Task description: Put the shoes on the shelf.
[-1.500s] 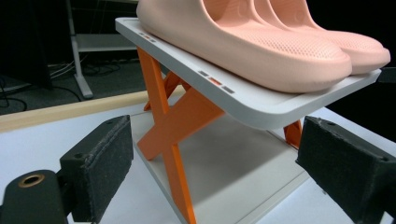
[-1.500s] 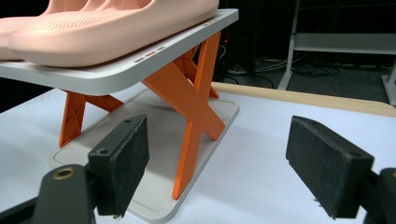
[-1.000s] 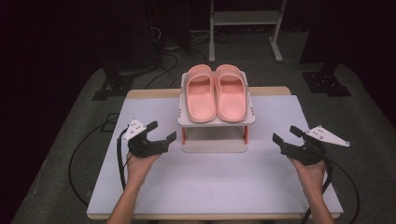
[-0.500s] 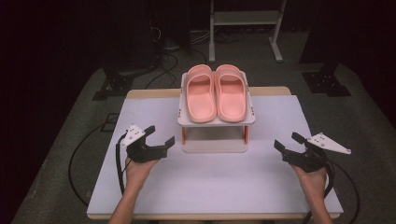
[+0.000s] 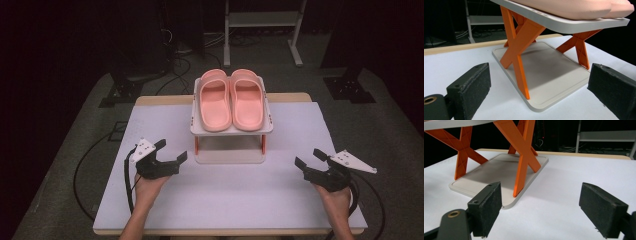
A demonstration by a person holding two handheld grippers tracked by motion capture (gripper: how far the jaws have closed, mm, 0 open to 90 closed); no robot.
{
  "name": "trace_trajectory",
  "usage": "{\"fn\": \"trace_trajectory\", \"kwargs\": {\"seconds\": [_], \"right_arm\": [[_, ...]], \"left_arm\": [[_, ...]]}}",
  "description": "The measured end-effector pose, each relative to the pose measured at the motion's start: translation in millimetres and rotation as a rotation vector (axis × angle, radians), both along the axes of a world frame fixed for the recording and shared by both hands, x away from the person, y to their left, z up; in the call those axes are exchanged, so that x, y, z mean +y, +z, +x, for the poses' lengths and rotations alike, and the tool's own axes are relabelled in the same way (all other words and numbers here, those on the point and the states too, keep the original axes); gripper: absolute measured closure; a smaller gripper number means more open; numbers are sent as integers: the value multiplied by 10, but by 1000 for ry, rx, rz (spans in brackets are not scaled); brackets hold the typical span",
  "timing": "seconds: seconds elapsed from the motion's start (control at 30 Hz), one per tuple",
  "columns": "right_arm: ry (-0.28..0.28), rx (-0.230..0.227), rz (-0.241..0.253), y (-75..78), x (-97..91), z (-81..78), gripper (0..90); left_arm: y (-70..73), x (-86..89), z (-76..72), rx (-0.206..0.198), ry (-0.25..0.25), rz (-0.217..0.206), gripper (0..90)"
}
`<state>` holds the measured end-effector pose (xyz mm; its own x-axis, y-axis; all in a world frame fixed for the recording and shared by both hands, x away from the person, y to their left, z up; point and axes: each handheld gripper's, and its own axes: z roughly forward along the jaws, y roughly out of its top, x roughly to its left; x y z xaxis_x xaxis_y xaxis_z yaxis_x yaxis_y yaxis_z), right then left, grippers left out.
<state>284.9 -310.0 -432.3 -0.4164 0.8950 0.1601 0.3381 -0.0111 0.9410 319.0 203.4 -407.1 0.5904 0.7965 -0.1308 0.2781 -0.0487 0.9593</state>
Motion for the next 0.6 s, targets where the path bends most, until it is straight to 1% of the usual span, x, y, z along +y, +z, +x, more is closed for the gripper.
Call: {"fn": "trace_trajectory", "kwargs": {"seconds": [0.07,0.23,0.3,0.33,0.43,0.6], "right_arm": [[1,-1,-6,-11,-7,-12,178],[-4,-2,-1,-60,-15,-64,179],[-3,3,0,-90,-21,-81,179],[-6,6,2,-103,-23,-89,178],[-11,14,12,-140,-41,-111,179],[-16,17,12,-197,-65,-174,178]], "left_arm": [[-14,8,-14,1,2,-3,41],[-38,24,-36,3,6,-5,42],[-53,29,-47,7,6,-10,41],[-62,34,-52,8,4,-5,41],[-104,35,-73,13,4,-9,41],[-169,29,-109,26,3,-8,41]]}}
